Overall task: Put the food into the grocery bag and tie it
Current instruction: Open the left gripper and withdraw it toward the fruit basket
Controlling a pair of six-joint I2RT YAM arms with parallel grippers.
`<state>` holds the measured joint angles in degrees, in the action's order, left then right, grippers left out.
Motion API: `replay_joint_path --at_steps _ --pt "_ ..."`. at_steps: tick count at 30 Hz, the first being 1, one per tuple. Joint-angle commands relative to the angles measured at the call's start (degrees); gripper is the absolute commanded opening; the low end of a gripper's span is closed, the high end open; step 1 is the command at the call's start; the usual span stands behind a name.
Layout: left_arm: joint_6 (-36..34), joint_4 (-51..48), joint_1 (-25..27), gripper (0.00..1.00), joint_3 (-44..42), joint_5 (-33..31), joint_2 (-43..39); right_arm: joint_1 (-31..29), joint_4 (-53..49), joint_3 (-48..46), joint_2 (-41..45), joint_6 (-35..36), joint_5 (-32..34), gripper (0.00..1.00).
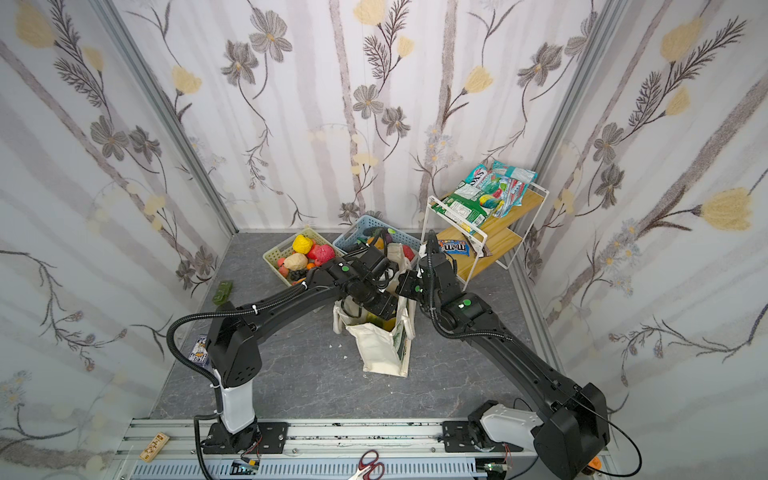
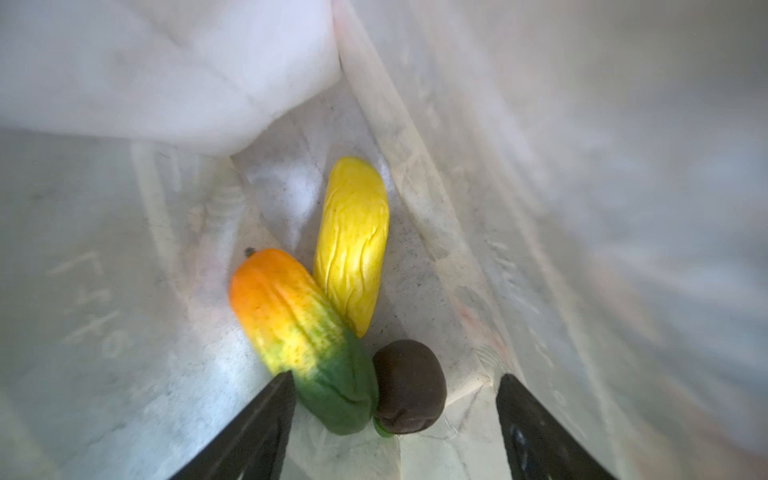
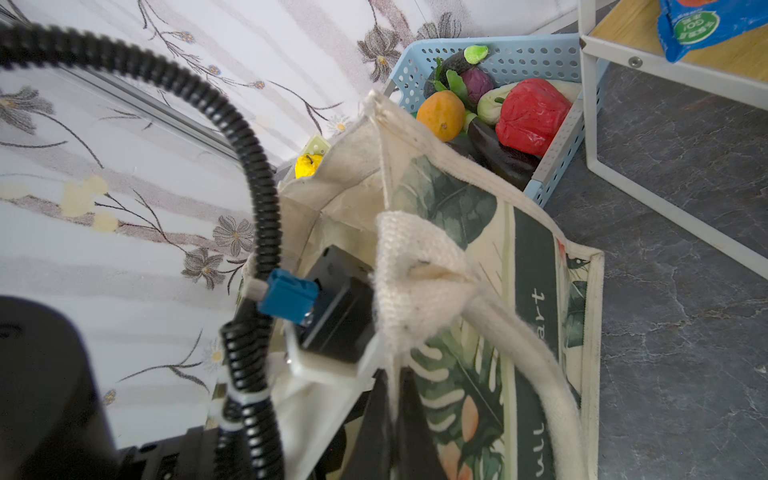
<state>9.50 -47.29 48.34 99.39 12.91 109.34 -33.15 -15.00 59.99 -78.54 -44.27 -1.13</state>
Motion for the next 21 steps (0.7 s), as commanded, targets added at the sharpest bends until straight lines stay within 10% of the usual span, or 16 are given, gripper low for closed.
replay_joint_path --at_steps 1,21 --pt "1.09 0.48 -0.42 0.79 1.23 0.88 -1.80 0.00 3.47 -0.13 -0.12 0.24 0.16 0.01" --pt "7.50 7.00 -7.01 0.80 -0.90 0.66 -11.04 0.02 3.84 -0.92 0.49 -0.09 -0.06 0.01"
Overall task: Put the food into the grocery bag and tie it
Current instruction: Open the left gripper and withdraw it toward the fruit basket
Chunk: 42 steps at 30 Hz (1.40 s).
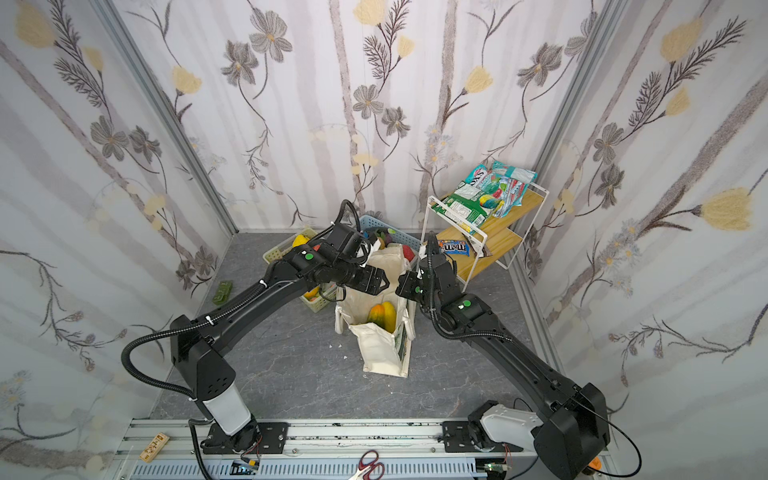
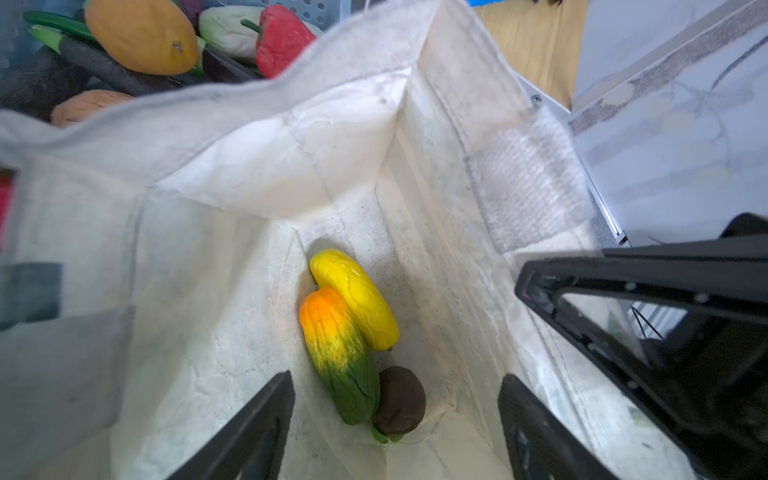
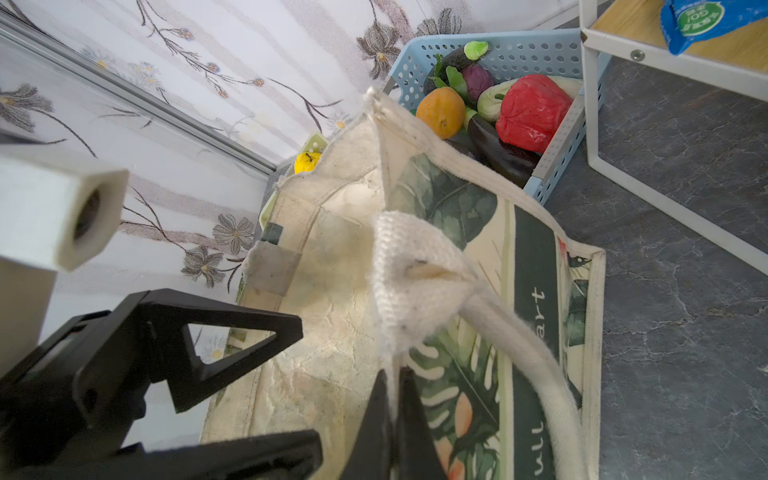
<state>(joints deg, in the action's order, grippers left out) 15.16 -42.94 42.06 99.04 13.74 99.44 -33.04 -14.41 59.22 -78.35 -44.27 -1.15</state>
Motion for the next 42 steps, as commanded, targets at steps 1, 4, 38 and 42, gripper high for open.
replay_joint_path --at_steps 1,4,38,42 --pt "1.98 3.01 -1.17 0.80 -0.76 -0.52 -1.50 -0.07 3.23 -0.25 0.38 -0.11 -0.03 0.01" --pt "2.46 3.62 -2.66 0.80 -1.00 -1.96 -2.43 -0.04 3.09 -0.25 0.39 -0.11 -0.04 0.01" --pt "13.28 17.84 -24.37 0.80 -13.29 0.36 1.19 -0.03 1.46 2.32 -0.93 0.59 -0.96 0.01" --pt "15.24 20.62 -24.87 0.80 -13.43 2.05 3.49 -0.09 1.41 2.30 -1.06 0.57 -0.96 0.01"
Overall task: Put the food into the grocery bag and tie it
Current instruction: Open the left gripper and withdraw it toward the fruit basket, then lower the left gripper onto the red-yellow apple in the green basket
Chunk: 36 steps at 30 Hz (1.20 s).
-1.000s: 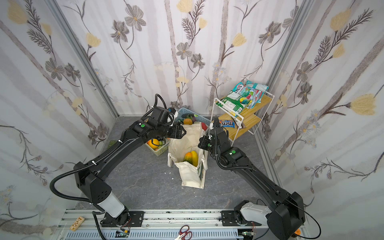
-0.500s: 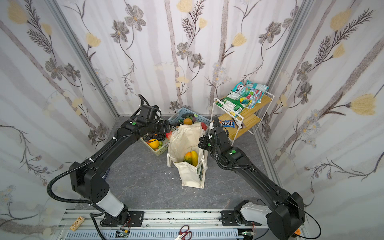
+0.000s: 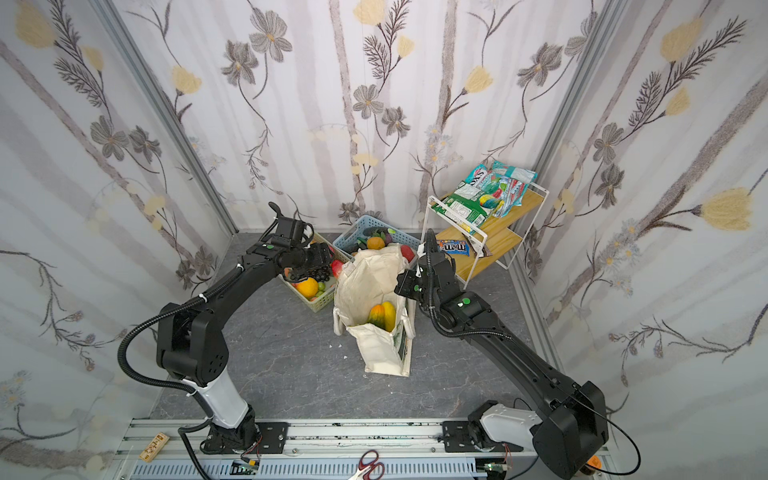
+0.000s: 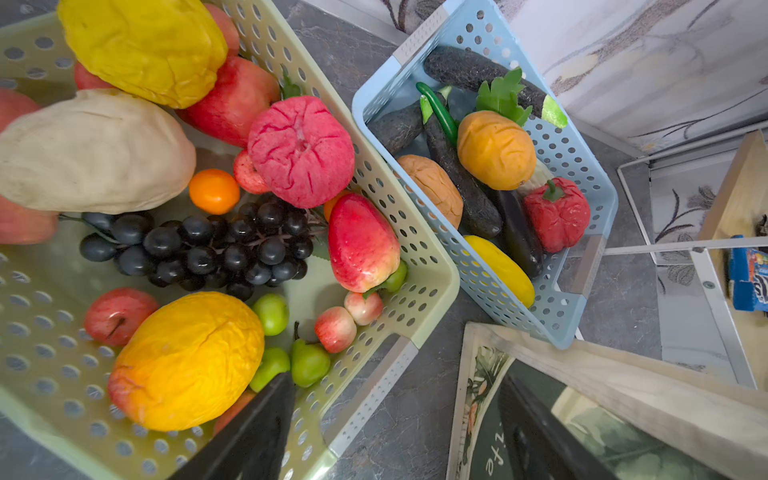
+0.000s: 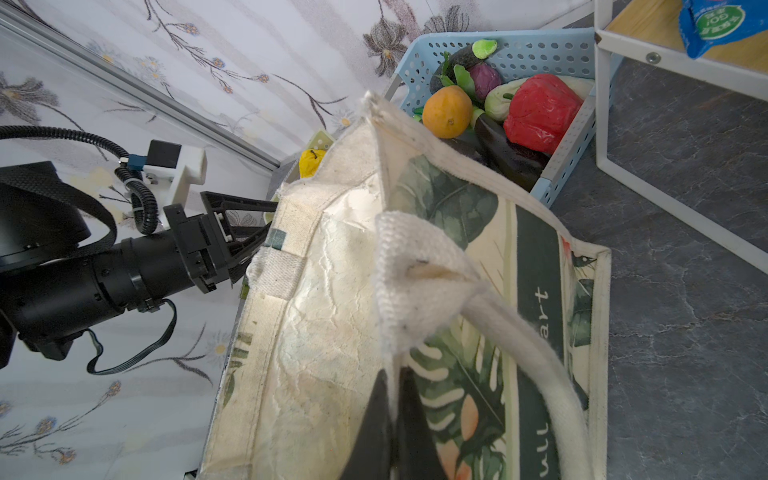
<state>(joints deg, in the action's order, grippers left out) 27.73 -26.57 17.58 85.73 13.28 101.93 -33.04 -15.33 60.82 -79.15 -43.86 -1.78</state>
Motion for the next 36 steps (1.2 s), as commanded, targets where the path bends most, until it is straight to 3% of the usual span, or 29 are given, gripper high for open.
replay_joint_path --at_steps 1,5,15,36 --pt "3.41 5.12 -0.59 0.79 -0.32 3.27 1.41 -0.03 2.30 0.62 -0.21 0.17 -0.31 0.01" --pt "6.93 9.03 -1.49 0.79 -1.27 5.00 3.03 -0.08 2.29 0.36 -0.12 0.09 -0.24 0.01" --pt "9.28 10.47 -1.37 0.71 0.49 0.61 10.83 -0.05 1.98 -0.11 0.61 -0.09 0.11 0.01" --pt "7.37 12.17 0.59 0.68 4.25 -1.14 19.59 -0.27 1.99 -1.45 1.77 -0.57 0.46 0.01"
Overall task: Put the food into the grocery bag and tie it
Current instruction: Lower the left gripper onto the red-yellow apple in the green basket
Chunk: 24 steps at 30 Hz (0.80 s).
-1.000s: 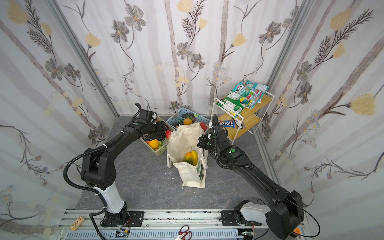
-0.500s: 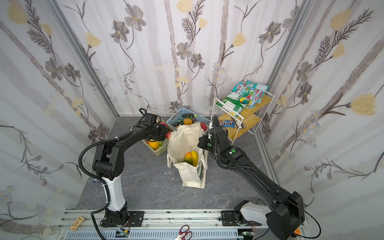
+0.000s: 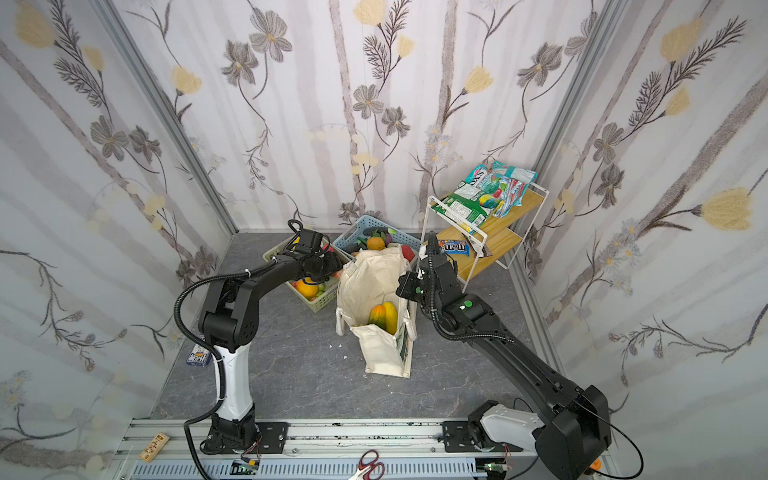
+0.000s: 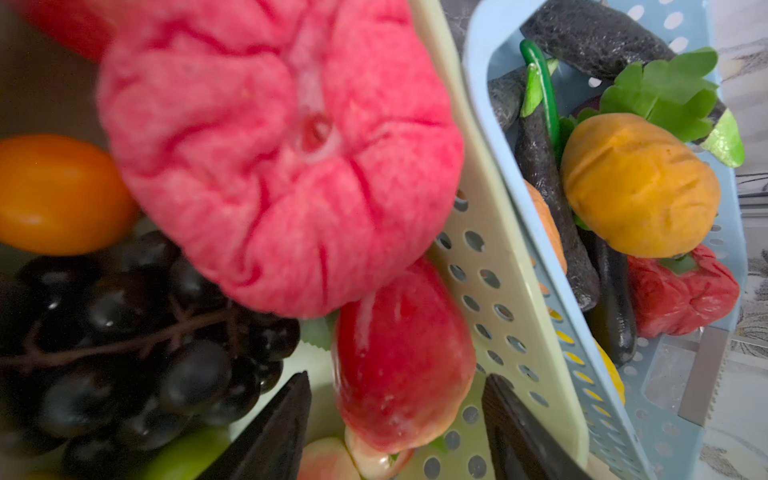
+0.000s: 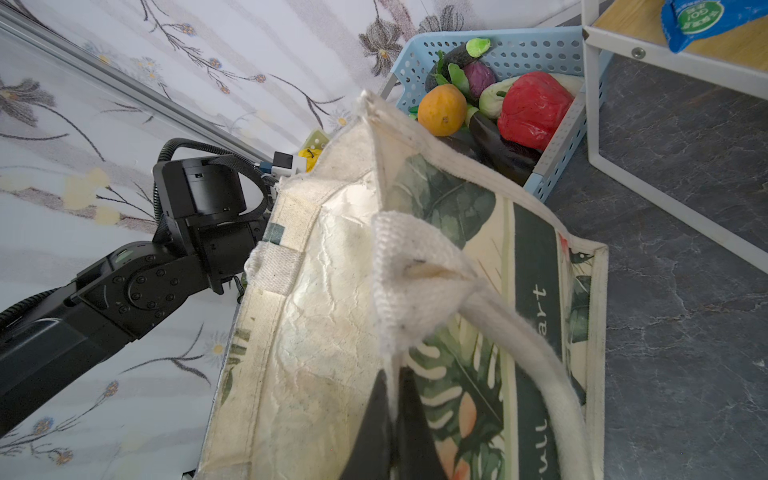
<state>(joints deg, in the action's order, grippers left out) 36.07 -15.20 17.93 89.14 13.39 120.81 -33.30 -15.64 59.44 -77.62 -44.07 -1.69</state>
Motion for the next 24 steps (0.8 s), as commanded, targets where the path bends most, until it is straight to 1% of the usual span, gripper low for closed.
replay_joint_path --at_steps 1,13,19,24 --pt "-1.01 0.60 0.26 0.68 1.14 -1.42 1.12 -0.01 2.32 -0.11 0.28 -0.40 0.50 0.01" --pt "-1.95 0.36 1.05 0.69 2.61 -4.33 3.98 -0.09 2.97 -0.38 0.19 -0.75 0.47 0.01" --pt "-1.88 0.68 1.23 0.70 2.63 -4.47 5.13 -0.15 2.95 -0.38 0.11 -0.93 0.62 0.01" --pt "-1.88 1.66 1.27 0.63 1.51 -4.55 4.22 -0.27 2.81 -0.38 0.17 -0.93 0.87 0.01"
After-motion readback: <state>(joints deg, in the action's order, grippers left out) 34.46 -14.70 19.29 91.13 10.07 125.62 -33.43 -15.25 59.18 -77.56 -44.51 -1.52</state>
